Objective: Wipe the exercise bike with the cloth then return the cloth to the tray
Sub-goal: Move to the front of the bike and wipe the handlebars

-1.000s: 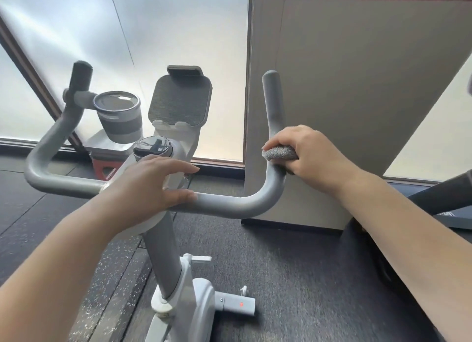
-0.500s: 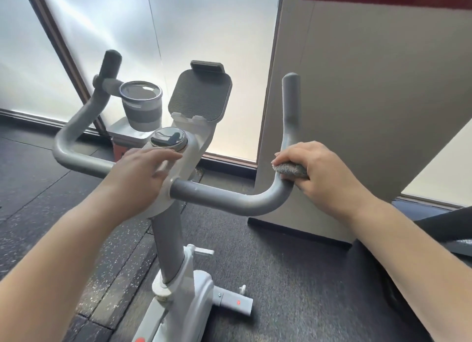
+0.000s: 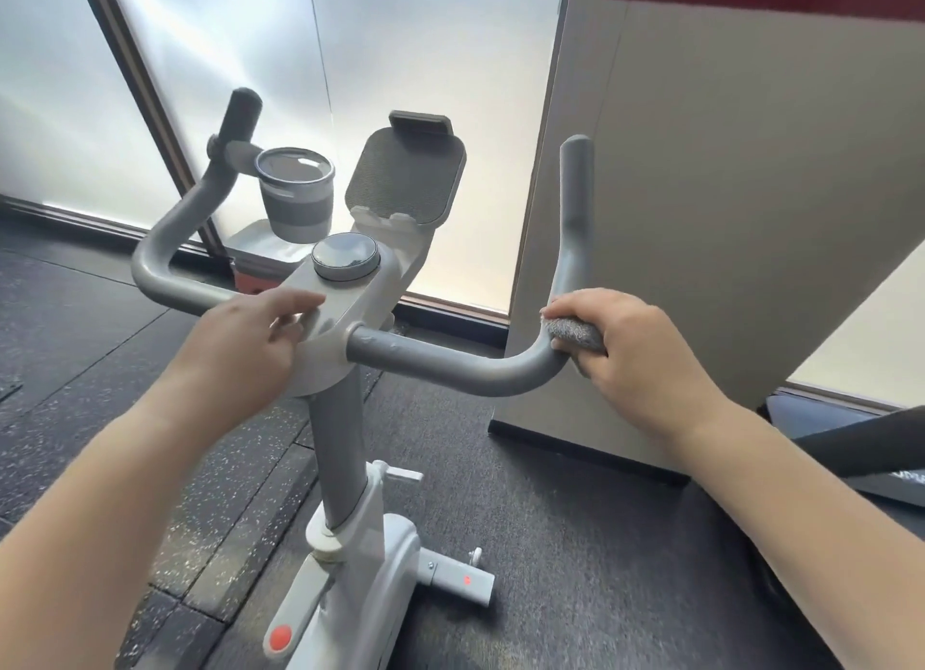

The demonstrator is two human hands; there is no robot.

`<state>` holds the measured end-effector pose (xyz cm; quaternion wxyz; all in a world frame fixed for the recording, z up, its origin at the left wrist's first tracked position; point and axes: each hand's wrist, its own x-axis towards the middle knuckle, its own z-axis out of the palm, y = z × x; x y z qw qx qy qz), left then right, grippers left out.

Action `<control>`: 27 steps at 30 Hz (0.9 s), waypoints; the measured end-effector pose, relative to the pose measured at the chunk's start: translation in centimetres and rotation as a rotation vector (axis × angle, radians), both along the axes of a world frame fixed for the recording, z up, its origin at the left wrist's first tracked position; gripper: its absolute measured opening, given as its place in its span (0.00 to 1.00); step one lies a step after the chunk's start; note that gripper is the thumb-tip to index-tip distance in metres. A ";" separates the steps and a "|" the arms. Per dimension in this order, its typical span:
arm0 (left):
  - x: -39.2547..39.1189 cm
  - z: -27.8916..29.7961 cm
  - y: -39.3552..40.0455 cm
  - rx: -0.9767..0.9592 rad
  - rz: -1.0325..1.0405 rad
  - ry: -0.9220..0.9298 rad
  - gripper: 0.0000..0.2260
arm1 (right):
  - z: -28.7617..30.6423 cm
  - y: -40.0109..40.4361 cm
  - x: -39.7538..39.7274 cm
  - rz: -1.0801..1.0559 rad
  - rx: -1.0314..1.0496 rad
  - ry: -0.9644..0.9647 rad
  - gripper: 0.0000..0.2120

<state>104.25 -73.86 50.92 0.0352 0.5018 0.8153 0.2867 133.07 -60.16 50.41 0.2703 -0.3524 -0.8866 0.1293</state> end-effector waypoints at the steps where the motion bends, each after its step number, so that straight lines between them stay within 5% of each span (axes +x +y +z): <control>1: -0.1 0.0 -0.1 0.005 -0.003 0.004 0.16 | -0.2 -0.4 -0.1 -0.008 -0.001 0.023 0.13; 9: -0.5 -0.2 -0.4 0.028 -0.058 0.040 0.16 | -0.9 -4.7 -4.4 0.128 -0.041 0.013 0.13; 13: -0.9 -0.5 -0.8 0.030 -0.081 0.002 0.16 | 0.4 -4.9 -6.8 0.146 -0.234 0.135 0.10; 17: -1.3 -0.7 -0.8 0.036 -0.114 -0.024 0.16 | 1.0 -4.2 -10.9 0.081 -0.157 0.246 0.12; 21: -1.8 -0.8 -0.9 0.054 -0.134 -0.023 0.16 | 0.0 -4.0 -13.8 0.146 -0.168 0.033 0.12; 27: -2.2 -1.2 -0.9 0.067 -0.172 -0.004 0.17 | 0.5 -4.0 -11.0 0.191 -0.210 -0.017 0.12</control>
